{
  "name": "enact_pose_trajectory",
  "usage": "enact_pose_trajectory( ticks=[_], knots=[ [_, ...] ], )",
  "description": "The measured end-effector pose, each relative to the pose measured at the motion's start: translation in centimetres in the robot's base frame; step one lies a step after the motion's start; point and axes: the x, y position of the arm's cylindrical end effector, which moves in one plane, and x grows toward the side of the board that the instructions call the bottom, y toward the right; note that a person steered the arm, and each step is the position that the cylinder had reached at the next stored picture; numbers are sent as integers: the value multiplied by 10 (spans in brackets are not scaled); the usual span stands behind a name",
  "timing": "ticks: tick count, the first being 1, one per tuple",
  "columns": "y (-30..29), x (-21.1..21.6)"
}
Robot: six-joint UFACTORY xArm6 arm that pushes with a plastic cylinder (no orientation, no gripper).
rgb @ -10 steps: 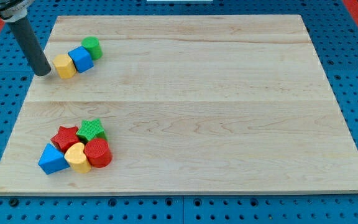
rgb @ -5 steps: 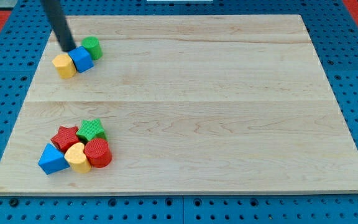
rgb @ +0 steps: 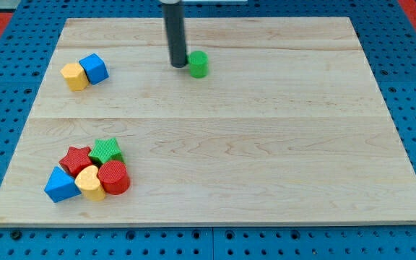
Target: Push the green circle towards right and a bit up
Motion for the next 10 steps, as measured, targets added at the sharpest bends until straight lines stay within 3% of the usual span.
enact_pose_trajectory(
  ticks=[1,3,7,9,10],
  knots=[
    [49,6],
    [64,59],
    [140,32],
    [140,22],
    [108,55]
  ],
)
